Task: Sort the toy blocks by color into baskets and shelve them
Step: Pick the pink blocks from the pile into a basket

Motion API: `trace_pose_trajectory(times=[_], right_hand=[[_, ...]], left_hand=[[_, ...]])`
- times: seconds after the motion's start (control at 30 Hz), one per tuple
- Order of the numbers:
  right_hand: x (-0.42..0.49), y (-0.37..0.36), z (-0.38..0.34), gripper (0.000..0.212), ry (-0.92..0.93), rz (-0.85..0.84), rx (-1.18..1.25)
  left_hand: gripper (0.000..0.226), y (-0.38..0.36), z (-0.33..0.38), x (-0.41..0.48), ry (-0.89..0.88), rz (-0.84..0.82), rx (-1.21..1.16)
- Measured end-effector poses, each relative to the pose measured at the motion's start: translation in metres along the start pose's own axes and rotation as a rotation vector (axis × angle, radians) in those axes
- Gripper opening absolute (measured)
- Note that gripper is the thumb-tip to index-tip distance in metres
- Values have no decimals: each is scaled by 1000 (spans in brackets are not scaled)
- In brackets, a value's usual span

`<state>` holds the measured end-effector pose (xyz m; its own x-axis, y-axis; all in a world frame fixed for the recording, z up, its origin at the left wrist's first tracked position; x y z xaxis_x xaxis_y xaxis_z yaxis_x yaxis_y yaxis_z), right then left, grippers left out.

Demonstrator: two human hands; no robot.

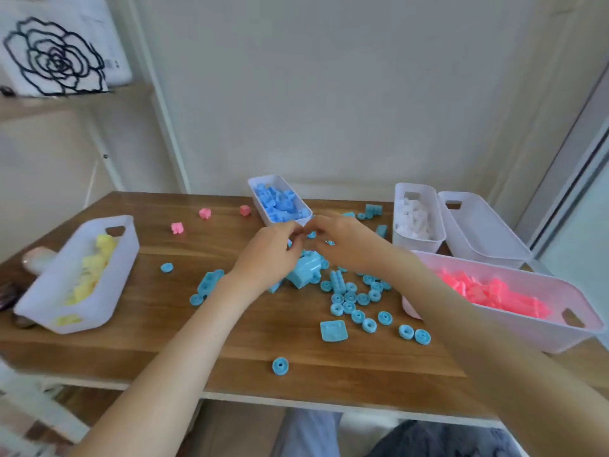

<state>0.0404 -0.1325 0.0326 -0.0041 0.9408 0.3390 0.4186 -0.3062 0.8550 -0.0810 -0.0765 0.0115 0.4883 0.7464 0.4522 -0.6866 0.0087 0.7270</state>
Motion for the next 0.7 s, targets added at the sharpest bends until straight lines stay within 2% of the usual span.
trace_pose_trajectory(times=[0.07,0.17,0.27,0.4,0.5,0.6,0.7], right_hand=[[21,-19,-17,27,24,-52,47],[57,-55,-45,37,62,-112,93],[93,-94,-63,38,83,-151,71],[133,-138,-72,38,86,-163,31],[158,-158,-64,44,9,-121,-81],[182,-171,-42,48,-65,-141,-125],[203,-181,-19,56,-138,-149,-157]], left_hand=[[19,20,-33,-4,94,-3,-38],[17,48,-86,-11,224,131,-32],[26,63,-130,-18,337,238,-3],[34,63,-179,-13,438,269,64],[40,59,-203,2,561,239,64],[52,55,-225,25,700,134,89],[66,48,-240,48,668,55,235]])
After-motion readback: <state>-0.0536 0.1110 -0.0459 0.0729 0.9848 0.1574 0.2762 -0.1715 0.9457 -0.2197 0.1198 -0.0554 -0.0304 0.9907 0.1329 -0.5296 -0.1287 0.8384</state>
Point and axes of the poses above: each hand's wrist, its own x-axis towards the middle knuckle, its own y-axis out of the back of the hand, z = x × y, the point moved 4 cm from there along x, towards the middle knuckle, and after that the axes turned 7 degrees about z, right-handed, at the moved point
